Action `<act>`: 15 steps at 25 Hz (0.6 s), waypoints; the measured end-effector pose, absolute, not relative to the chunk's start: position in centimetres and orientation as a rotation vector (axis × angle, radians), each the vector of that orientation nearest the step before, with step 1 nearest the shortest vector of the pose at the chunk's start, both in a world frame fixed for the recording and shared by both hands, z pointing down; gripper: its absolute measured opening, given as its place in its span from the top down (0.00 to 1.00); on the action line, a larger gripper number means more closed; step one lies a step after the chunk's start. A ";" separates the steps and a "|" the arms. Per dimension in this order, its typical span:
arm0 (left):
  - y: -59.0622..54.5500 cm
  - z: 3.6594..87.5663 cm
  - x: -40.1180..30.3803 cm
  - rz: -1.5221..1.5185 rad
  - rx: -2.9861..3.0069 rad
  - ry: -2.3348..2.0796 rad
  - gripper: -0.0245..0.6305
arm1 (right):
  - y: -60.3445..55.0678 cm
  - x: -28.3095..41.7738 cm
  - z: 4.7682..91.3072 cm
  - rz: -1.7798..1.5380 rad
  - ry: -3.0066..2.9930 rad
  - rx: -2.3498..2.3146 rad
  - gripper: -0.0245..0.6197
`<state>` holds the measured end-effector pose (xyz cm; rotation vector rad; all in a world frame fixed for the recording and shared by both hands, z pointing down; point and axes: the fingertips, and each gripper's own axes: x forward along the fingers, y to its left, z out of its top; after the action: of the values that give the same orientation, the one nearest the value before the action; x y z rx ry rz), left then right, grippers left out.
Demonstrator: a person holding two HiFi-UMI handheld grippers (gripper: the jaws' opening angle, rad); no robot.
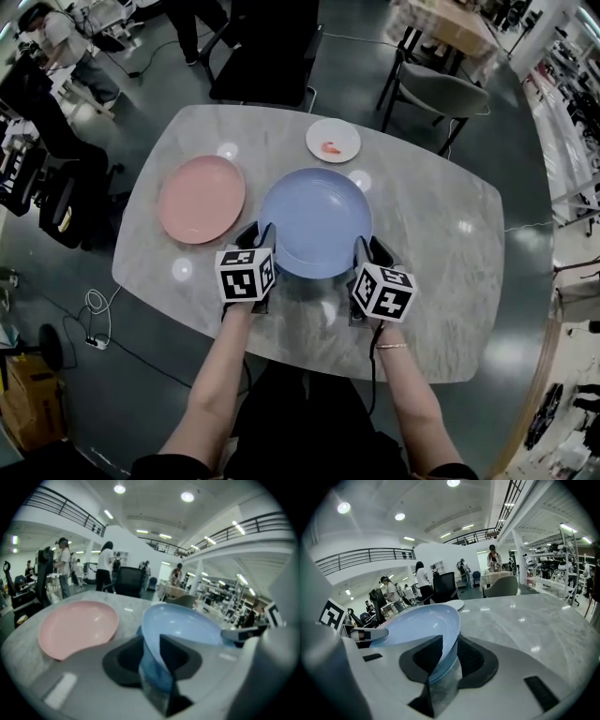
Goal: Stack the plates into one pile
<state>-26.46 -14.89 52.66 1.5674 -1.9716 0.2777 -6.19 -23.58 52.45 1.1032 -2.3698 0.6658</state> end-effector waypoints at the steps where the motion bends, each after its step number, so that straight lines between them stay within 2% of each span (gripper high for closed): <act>1: -14.6 53.2 -26.9 0.284 1.557 -1.969 0.79 | -23.4 -6.7 52.8 0.659 -2.362 1.099 0.82; 15: -15.3 57.2 -27.9 0.374 1.599 -1.892 0.78 | -23.4 -7.6 56.6 0.638 -2.256 1.159 0.82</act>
<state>-27.88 -15.30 57.16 1.5988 -1.8922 0.3737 -7.56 -23.38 56.57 1.1586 -2.2557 0.6384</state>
